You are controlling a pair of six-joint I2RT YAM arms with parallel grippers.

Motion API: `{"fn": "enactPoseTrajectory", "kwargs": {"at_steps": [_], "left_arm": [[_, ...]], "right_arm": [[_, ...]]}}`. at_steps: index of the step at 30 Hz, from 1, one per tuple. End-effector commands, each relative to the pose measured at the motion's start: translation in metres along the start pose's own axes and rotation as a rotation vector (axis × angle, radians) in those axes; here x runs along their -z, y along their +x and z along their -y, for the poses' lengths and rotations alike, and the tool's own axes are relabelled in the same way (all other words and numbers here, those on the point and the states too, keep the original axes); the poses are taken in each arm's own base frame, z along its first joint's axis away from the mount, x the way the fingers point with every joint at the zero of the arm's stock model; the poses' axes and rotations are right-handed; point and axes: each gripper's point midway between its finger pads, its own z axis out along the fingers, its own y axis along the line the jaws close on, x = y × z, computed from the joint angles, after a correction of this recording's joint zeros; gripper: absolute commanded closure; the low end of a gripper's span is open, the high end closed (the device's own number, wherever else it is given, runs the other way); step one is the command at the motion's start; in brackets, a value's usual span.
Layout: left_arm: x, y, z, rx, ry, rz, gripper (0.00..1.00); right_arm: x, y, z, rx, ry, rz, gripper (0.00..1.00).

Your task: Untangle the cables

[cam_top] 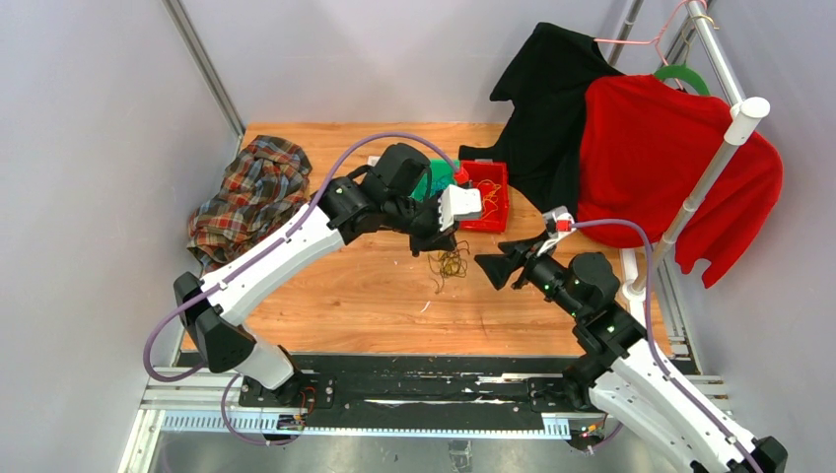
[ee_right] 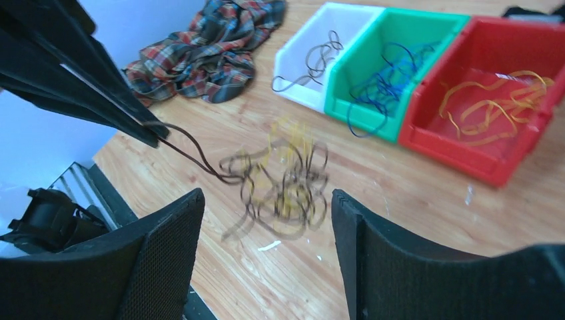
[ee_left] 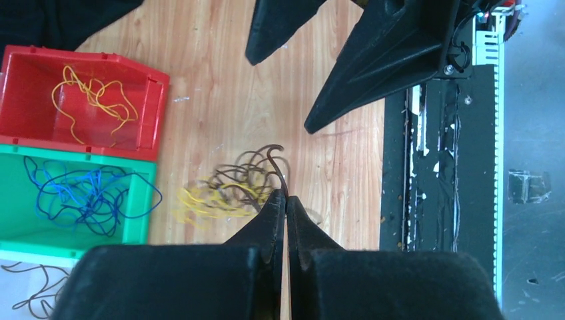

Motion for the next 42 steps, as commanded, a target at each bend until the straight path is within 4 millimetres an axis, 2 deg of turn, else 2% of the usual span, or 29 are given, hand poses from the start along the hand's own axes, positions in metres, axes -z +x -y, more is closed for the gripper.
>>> {"fn": "enactPoseTrajectory", "kwargs": {"at_steps": [1,4,8,14,20,27,31,38,42], "left_arm": [[0.010,-0.003,0.002,-0.047,-0.008,-0.015,0.99],[0.015,-0.005,-0.001,-0.065,-0.027,-0.020,0.99],[0.023,-0.006,-0.001,-0.085,-0.044,-0.029,0.99],[0.034,-0.010,0.008,-0.109,-0.031,-0.010,0.99],[0.041,-0.015,0.017,-0.119,0.003,0.008,0.99],[0.043,-0.023,0.014,-0.134,-0.006,0.022,0.99],[0.043,-0.025,0.013,-0.140,-0.011,0.025,0.99],[0.047,-0.029,0.011,-0.160,-0.024,0.031,0.99],[0.053,-0.044,0.012,-0.181,-0.023,0.066,0.99]], "right_arm": [[-0.011,-0.032,-0.038,0.088,-0.194,0.098,0.30],[-0.017,-0.036,-0.056,0.132,-0.252,0.102,0.30],[-0.024,-0.032,-0.070,0.181,-0.269,0.081,0.29],[-0.033,-0.033,-0.060,0.145,-0.192,0.085,0.30],[-0.041,-0.038,-0.044,0.113,-0.092,0.107,0.35],[-0.048,-0.048,-0.048,0.075,-0.096,0.140,0.35],[-0.053,-0.044,-0.054,0.051,-0.127,0.137,0.35],[-0.061,-0.023,-0.067,0.029,-0.175,0.091,0.35],[-0.074,-0.015,-0.071,0.010,-0.174,0.084,0.35]]}}
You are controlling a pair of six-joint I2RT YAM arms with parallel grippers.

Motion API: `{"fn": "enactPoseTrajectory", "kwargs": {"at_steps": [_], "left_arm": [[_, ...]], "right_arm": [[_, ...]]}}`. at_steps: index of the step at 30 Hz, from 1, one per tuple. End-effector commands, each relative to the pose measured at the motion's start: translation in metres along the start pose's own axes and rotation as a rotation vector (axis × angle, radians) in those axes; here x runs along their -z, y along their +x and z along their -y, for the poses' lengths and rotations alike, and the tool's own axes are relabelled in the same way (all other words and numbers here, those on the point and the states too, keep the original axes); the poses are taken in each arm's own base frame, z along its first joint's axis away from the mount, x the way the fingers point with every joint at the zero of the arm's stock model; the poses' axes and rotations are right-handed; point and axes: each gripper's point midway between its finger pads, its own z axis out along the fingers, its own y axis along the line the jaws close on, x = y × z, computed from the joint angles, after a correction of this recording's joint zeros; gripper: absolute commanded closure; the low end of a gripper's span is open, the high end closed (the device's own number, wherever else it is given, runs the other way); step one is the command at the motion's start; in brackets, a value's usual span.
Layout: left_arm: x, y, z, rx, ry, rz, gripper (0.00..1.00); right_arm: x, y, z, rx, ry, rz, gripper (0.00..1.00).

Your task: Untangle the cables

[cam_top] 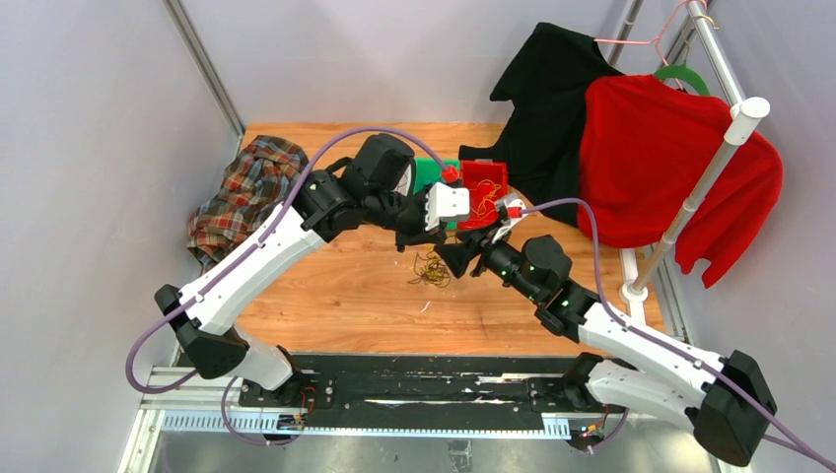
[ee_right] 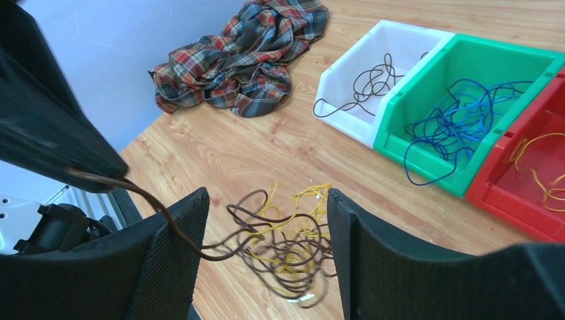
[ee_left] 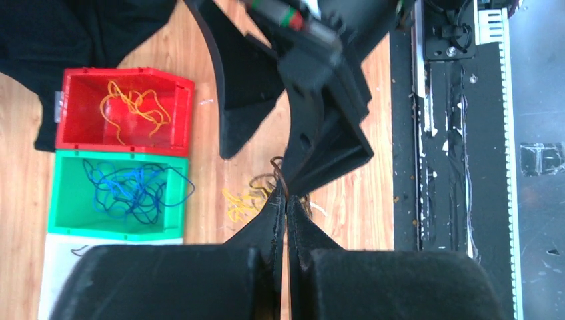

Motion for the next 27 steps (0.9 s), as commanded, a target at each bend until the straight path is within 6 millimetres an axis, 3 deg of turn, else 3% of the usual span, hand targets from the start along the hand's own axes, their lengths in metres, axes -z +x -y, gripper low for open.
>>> {"fn": "enactPoseTrajectory", "kwargs": {"at_steps": [1,9,17,27], "left_arm": [[0.017,-0.034,0.000,-0.057,-0.006,0.087,0.99],[0.038,-0.069,0.014,-0.071,0.056,0.182,0.99],[0.072,-0.106,0.018,-0.114,0.018,0.285,1.00],[0.130,-0.163,-0.015,-0.270,-0.237,0.389,1.00]], "right_arm": [[-0.016,-0.009,-0.013,-0.033,-0.027,0.052,0.35],[-0.048,0.010,0.003,-0.091,0.045,0.051,0.39],[-0.052,0.040,0.017,-0.113,0.096,0.001,0.43],[-0.044,0.105,0.039,-0.150,0.199,-0.137,0.50]]}}
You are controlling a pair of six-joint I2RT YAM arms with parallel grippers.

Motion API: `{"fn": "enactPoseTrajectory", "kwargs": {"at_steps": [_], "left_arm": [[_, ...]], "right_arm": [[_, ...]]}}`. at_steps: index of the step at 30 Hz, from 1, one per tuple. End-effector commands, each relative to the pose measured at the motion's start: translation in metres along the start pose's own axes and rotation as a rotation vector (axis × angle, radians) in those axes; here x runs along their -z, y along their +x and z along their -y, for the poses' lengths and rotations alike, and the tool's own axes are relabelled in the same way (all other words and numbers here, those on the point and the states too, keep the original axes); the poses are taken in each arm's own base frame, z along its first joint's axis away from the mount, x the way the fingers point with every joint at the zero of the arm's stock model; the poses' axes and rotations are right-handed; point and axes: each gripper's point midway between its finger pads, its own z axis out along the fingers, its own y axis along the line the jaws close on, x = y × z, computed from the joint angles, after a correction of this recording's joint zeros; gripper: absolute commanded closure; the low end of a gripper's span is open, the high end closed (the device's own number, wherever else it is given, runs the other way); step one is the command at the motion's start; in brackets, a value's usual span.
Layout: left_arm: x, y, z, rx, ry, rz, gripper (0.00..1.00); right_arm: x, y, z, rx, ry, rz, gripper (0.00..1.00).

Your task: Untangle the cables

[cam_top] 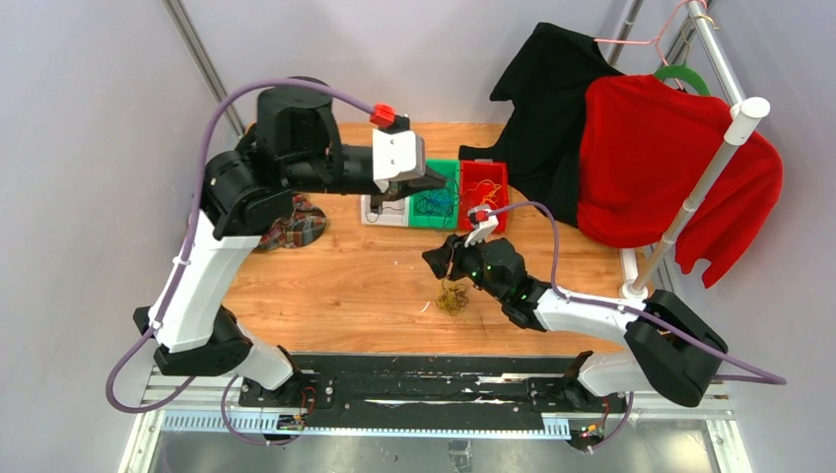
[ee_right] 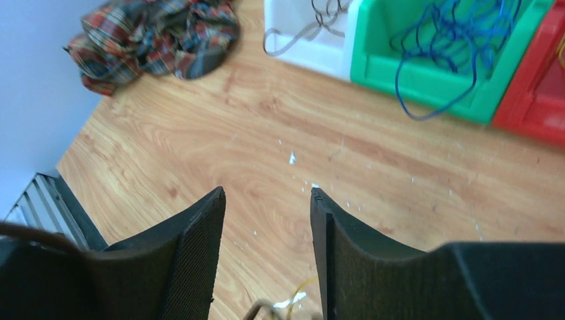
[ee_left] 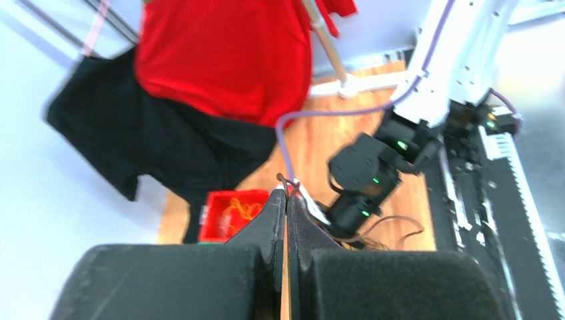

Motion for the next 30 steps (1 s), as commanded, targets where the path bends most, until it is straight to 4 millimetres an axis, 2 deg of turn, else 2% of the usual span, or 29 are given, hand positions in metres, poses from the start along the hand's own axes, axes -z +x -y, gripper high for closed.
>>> {"fn": "enactPoseTrajectory", "kwargs": {"at_steps": [1,4,6,8,10,13,18,27,30], "left_arm": [[0.011,-0.021,-0.027,-0.102,-0.125,0.017,1.00],[0.019,-0.025,-0.040,-0.172,-0.191,0.000,1.00],[0.021,-0.017,-0.053,-0.196,-0.252,-0.046,1.00],[0.023,-0.009,-0.071,-0.217,-0.341,-0.088,1.00],[0.031,-0.011,-0.091,-0.233,-0.450,-0.092,1.00],[0.050,-0.032,-0.117,-0.284,-0.606,-0.017,1.00],[0.081,-0.082,-0.140,-0.384,-0.770,0.095,1.00],[0.130,-0.155,-0.147,-0.516,-0.924,0.284,1.00],[0.137,-0.164,-0.142,-0.551,-0.925,0.302,1.00]], "right_arm": [[0.004,0.026,0.011,-0.023,0.065,-0.037,0.51],[0.011,0.040,0.021,-0.034,0.101,-0.062,0.52],[0.016,0.044,0.026,-0.040,0.115,-0.067,0.53],[0.022,0.049,0.034,-0.037,0.154,-0.086,0.55],[0.029,0.054,0.041,-0.026,0.181,-0.105,0.55],[0.036,0.063,0.049,-0.037,0.210,-0.115,0.56],[0.037,0.078,0.051,-0.063,0.206,-0.152,0.55],[0.032,0.102,0.057,-0.082,0.237,-0.241,0.58],[0.033,0.095,0.052,-0.083,0.217,-0.226,0.59]]}}
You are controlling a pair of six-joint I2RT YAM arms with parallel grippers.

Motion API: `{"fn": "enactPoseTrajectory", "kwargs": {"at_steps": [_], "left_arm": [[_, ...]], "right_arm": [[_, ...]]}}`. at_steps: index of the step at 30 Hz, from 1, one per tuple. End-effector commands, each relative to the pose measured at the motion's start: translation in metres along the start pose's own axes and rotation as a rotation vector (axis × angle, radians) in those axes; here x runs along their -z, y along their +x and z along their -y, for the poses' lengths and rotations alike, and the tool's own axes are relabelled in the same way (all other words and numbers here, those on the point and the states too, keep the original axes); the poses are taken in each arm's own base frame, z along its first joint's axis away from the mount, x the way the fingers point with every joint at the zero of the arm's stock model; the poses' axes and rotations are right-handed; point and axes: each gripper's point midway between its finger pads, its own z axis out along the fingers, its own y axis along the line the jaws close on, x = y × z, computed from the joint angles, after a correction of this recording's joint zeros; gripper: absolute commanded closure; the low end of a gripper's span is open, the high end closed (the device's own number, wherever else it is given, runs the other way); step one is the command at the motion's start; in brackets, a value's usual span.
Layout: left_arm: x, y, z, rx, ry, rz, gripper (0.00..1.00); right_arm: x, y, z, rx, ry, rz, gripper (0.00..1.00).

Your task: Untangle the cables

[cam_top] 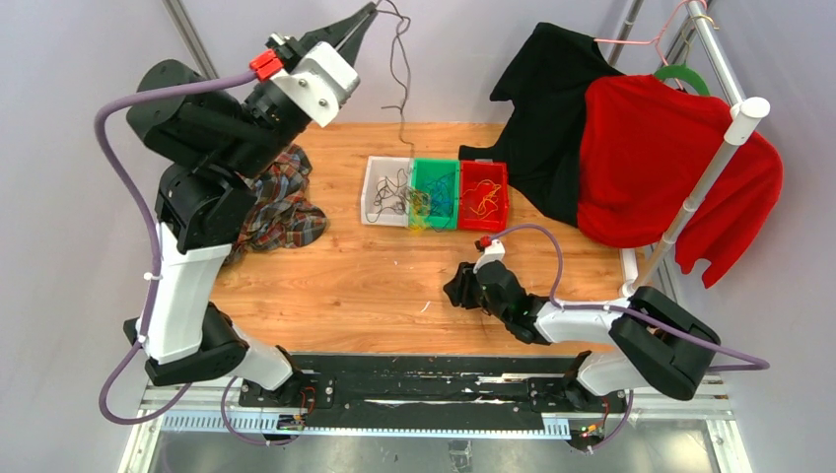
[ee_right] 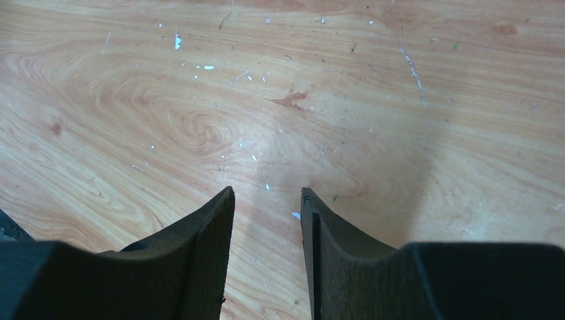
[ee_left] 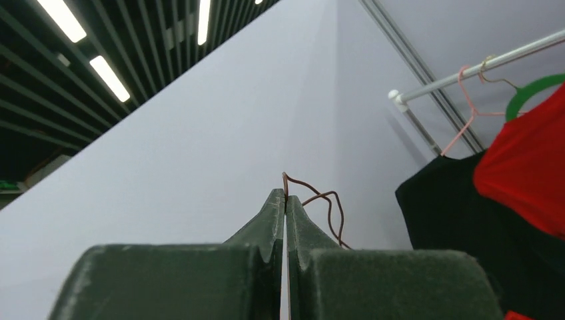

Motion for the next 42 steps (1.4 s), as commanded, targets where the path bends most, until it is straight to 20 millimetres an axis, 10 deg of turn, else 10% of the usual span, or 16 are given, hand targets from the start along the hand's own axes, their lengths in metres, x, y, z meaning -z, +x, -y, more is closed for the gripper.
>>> {"fn": "enactPoseTrajectory", "kwargs": {"at_steps": [1,10,17,30,42], "left_arm": [[0.003,-0.021,-0.024,-0.056,-0.073,0.070,1.00],[0.007,0.001,0.001,-0.068,0.007,0.007,1.00],[0.012,0.015,0.018,-0.062,0.075,-0.041,1.00],[0.023,-0.022,0.008,-0.015,0.098,0.057,1.00],[0.028,-0.066,-0.068,-0.193,-0.204,0.180,1.00]], "right_arm": [[0.006,-0.014,-0.016,-0.006,-0.037,0.022,0.58],[0.059,-0.137,-0.117,0.247,-0.303,0.278,0.31],[0.054,-0.167,-0.183,0.398,-0.467,0.311,0.30],[-0.013,-0.108,-0.134,0.348,-0.339,0.200,0.55],[-0.047,-0.009,-0.082,0.223,-0.260,-0.022,0.75]]}}
